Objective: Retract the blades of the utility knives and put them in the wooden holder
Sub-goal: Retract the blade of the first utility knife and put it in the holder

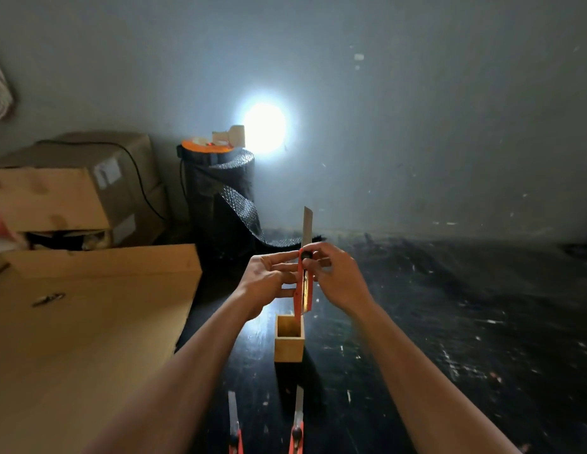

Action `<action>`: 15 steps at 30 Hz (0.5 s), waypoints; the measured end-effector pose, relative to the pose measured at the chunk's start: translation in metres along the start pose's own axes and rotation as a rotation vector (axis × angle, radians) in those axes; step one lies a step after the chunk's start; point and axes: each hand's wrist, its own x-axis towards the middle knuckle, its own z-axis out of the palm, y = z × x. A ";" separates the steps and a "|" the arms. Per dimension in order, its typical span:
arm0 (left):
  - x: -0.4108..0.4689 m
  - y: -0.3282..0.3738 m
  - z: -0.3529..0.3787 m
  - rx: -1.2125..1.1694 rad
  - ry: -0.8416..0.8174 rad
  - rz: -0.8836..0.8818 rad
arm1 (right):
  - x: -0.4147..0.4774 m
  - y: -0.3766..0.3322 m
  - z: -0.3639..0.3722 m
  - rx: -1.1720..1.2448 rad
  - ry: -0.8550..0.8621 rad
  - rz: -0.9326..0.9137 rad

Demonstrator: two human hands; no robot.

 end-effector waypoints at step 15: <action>0.011 0.022 0.008 0.051 0.012 0.070 | 0.017 -0.007 -0.022 -0.138 -0.018 -0.093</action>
